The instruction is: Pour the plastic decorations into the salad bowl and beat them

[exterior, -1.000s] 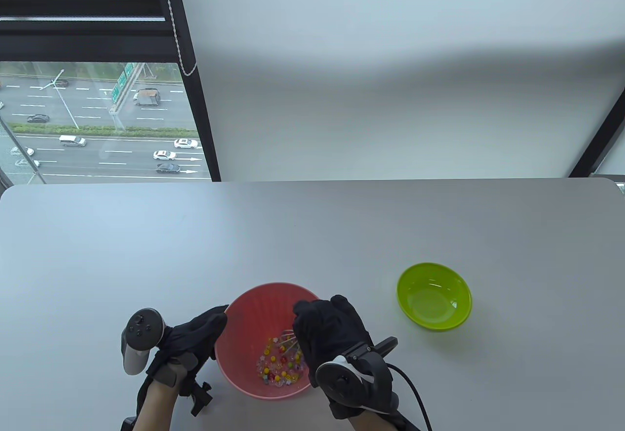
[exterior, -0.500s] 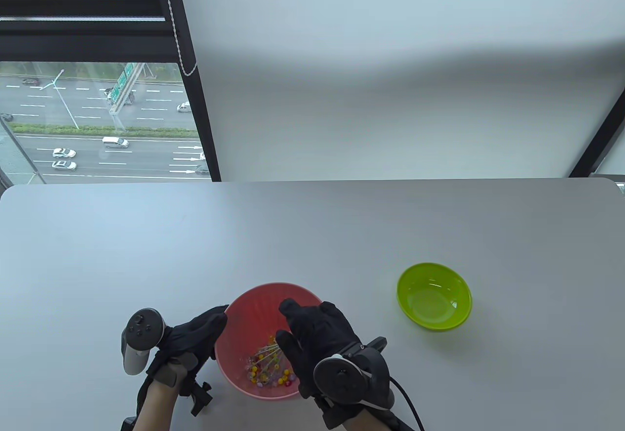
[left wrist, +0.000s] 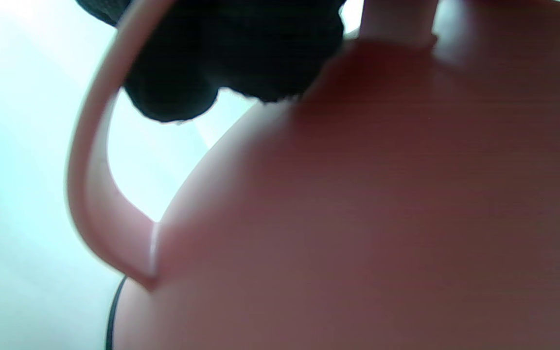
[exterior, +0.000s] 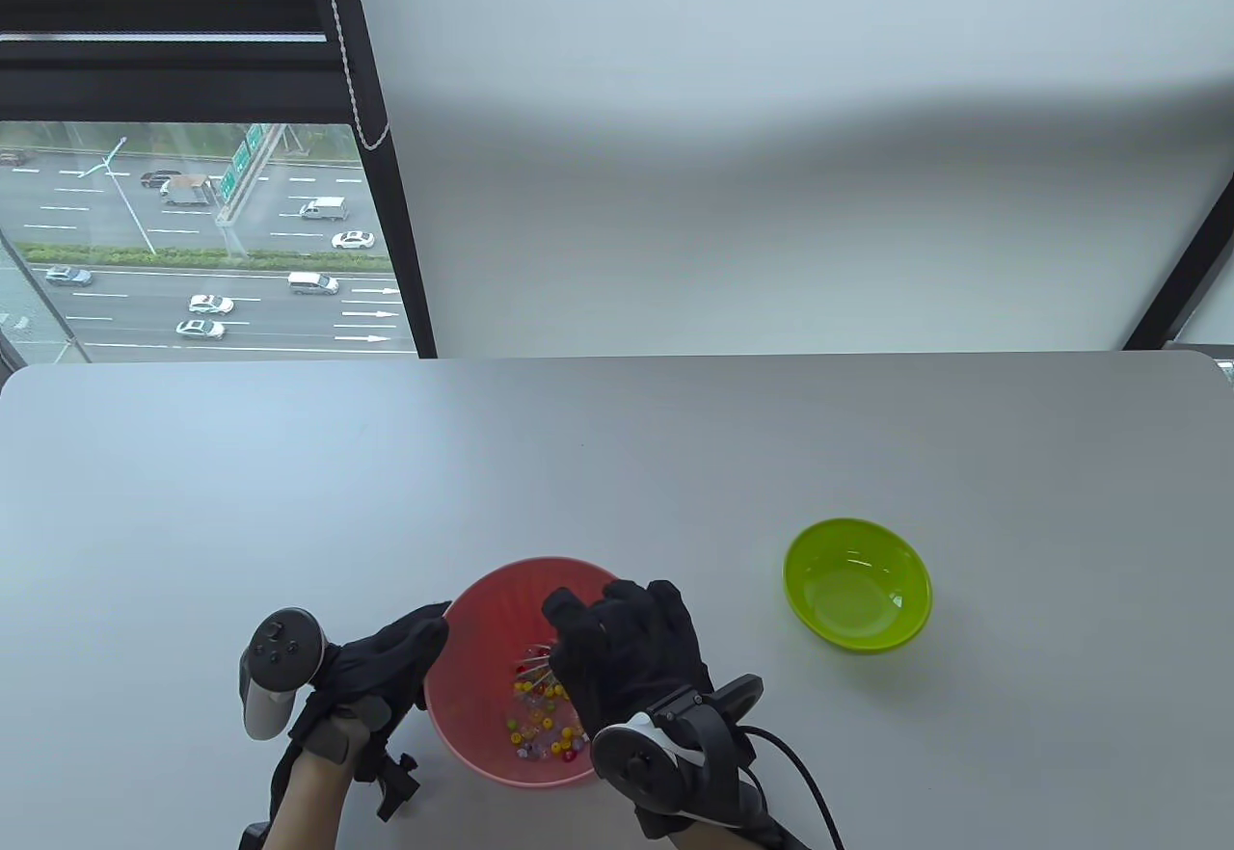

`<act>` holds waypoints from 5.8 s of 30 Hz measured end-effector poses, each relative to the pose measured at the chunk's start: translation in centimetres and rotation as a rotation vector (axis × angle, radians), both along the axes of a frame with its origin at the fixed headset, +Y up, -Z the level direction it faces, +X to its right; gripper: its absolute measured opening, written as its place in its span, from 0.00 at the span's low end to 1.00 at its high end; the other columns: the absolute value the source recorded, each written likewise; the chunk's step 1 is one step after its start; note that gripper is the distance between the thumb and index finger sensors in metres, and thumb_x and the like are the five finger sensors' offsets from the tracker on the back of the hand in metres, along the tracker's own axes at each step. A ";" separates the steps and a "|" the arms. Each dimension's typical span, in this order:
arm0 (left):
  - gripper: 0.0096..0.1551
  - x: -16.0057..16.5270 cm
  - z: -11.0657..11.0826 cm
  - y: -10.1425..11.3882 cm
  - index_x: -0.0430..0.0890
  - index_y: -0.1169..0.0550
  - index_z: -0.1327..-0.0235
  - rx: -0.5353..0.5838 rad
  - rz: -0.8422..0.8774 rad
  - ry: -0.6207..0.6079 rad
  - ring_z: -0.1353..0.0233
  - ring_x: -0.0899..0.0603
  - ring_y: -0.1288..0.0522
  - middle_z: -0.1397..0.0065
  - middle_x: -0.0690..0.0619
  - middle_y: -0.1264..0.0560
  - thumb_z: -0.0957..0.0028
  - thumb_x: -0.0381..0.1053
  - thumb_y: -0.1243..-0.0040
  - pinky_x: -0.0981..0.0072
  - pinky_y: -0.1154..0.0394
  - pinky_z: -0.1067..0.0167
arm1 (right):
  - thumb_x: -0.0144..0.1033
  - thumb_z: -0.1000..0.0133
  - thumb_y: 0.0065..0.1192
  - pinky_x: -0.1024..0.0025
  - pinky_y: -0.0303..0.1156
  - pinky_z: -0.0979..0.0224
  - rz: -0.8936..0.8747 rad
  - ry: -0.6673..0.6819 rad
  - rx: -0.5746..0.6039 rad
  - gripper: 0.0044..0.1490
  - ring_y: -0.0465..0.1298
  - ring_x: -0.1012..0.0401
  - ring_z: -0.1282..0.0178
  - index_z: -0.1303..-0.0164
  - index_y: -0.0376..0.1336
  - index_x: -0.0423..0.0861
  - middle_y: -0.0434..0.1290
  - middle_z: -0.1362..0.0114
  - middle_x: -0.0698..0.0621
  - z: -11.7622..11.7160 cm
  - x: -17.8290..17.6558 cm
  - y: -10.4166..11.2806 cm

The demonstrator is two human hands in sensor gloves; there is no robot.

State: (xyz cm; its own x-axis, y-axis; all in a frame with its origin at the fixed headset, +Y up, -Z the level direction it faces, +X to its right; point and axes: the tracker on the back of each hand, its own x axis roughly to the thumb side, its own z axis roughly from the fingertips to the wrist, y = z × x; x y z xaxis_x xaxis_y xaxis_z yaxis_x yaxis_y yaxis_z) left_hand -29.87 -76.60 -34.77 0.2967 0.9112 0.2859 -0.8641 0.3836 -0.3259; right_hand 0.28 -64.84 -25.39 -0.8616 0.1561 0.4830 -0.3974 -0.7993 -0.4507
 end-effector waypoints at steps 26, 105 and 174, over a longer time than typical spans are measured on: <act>0.47 0.0 0.0 0.0 0.36 0.24 0.34 -0.001 0.001 -0.001 0.51 0.38 0.19 0.69 0.51 0.18 0.40 0.75 0.55 0.35 0.38 0.29 | 0.53 0.37 0.59 0.45 0.60 0.20 -0.077 0.054 -0.013 0.34 0.74 0.51 0.30 0.22 0.54 0.58 0.75 0.36 0.58 0.0 0.2 0.2; 0.47 0.0 0.0 0.0 0.36 0.24 0.34 0.000 0.001 0.000 0.51 0.38 0.19 0.69 0.51 0.18 0.40 0.75 0.55 0.35 0.38 0.29 | 0.53 0.36 0.56 0.46 0.61 0.21 -0.186 0.063 -0.043 0.28 0.75 0.53 0.37 0.27 0.57 0.57 0.77 0.44 0.57 -0.1 0.7 0.3; 0.47 0.0 0.0 0.0 0.36 0.24 0.34 0.003 -0.001 0.001 0.51 0.38 0.19 0.69 0.51 0.18 0.40 0.75 0.56 0.35 0.38 0.29 | 0.54 0.36 0.55 0.48 0.60 0.20 -0.003 -0.032 0.154 0.25 0.75 0.55 0.36 0.30 0.58 0.60 0.77 0.44 0.60 0.6 0.3 0.3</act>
State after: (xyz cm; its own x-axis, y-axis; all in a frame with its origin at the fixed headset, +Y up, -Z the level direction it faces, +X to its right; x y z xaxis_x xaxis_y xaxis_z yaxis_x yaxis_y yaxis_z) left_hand -29.88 -76.58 -34.74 0.2981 0.9099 0.2883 -0.8641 0.3856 -0.3235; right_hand 0.56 -64.58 -24.80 -0.8767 0.0847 0.4735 -0.3830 -0.7185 -0.5806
